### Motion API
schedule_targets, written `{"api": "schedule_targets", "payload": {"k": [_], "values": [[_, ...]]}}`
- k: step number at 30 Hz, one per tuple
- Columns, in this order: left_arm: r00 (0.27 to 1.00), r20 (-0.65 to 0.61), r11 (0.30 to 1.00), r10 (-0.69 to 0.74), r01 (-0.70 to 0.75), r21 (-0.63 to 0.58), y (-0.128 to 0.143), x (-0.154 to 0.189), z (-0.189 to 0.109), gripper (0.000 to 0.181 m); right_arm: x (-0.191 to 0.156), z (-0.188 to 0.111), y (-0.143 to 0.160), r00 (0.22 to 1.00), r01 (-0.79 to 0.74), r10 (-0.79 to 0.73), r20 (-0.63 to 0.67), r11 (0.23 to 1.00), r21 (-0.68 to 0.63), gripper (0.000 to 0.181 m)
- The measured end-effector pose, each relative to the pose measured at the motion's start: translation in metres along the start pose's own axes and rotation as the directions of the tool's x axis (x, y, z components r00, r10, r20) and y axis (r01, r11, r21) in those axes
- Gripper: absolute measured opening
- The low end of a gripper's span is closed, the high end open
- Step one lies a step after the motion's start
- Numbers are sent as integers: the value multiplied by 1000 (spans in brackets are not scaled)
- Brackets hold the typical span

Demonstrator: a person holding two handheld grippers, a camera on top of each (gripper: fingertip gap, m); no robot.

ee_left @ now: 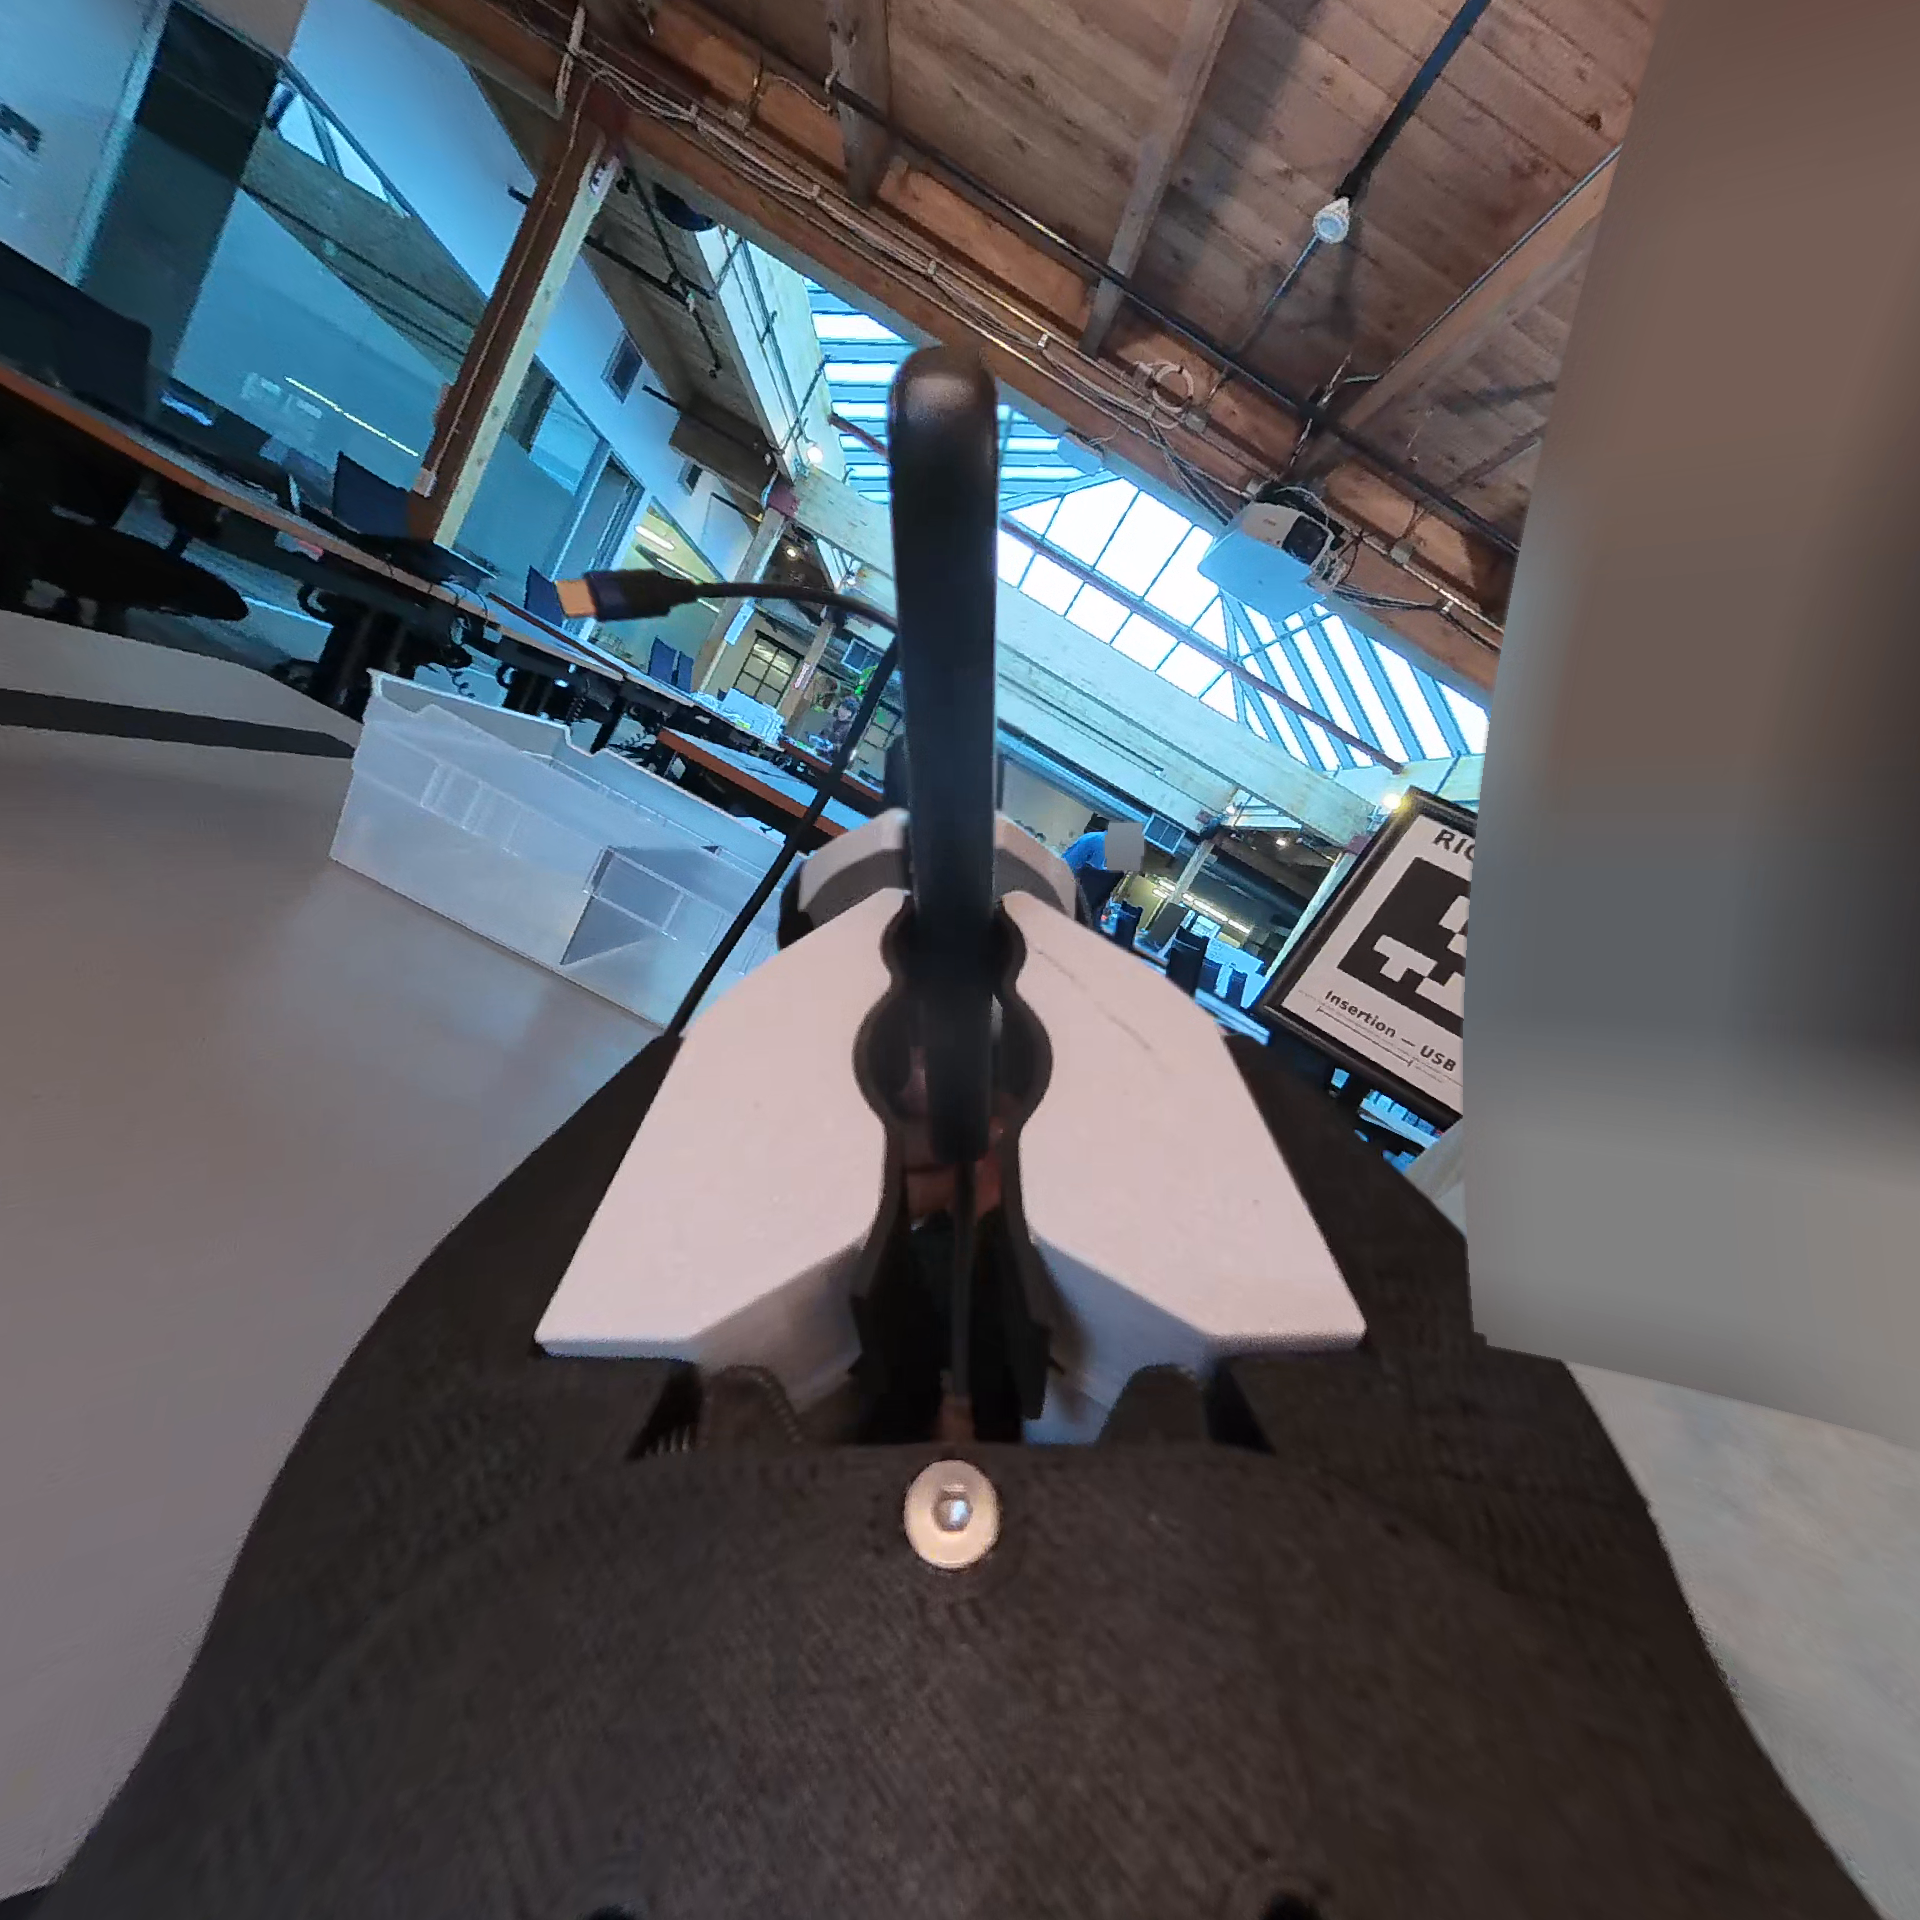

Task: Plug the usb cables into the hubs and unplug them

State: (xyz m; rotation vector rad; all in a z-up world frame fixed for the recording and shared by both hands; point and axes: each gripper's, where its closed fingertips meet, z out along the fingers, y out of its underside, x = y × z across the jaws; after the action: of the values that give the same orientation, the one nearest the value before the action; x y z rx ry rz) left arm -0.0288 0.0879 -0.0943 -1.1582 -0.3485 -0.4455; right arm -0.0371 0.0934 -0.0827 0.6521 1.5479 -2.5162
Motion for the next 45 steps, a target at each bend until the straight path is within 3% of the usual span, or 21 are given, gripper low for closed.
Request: {"api": "schedule_targets", "payload": {"k": [1,5,7,9,19,24,25,26,27,28,30,32,38,42,45], "values": [[1000,6,1000,4,-4,1,1,-1,0,12,-1,0,0,1000,11,-11,5,1000,3,7],[1000,11,1000,23,-23,-15,5,-1,0,13,-1,-2,3,1000,20,-20,7,1000,-4,7],[1000,-23,999,8,-9,-31,8,3,1,26,-1,-2,9,1000,8,-8,11,1000,-19,8],[1000,3,999,31,-31,-43,10,0,3,13,-2,-1,11,1000,5,-5,14,1000,-12,8],[1000,15,1000,5,-6,9,2,-4,9,12,1,-2,0,999,35,-31,-44,996,84,6],[1000,16,1000,3,-2,-23,8,-6,7,13,2,-5,5,997,41,-39,-60,998,43,7],[1000,16,999,4,-4,-49,11,-6,7,13,3,-9,0,997,43,-39,-68,997,64,7],[1000,12,999,11,-10,-47,10,-6,3,13,3,-23,-24,997,36,-22,-74,981,193,7],[1000,21,1000,1,-1,-14,4,-8,-6,13,4,-47,-54,997,23,1,-74,947,321,7],[999,36,999,-23,21,46,-6,-12,-18,12,8,-69,-71,991,69,-26,-129,936,346,7],[998,48,991,-37,31,128,-25,-18,-34,12,15,-85,-64,946,208,-163,-280,968,138,7],[998,59,991,5,-12,130,-30,-18,-36,13,6,-83,-44,936,209,-214,-278,977,-49,7],[993,111,992,29,-42,120,-23,-22,-33,12,-9,-108,-42,832,280,-399,-385,901,-331,7],[987,137,988,80,-97,120,-26,-21,-36,13,-2,-165,-64,645,218,-500,-578,845,-488,7],[989,127,990,73,-87,114,-23,-20,-33,13,12,-224,-78,446,95,-544,-711,819,-566,7]]}}
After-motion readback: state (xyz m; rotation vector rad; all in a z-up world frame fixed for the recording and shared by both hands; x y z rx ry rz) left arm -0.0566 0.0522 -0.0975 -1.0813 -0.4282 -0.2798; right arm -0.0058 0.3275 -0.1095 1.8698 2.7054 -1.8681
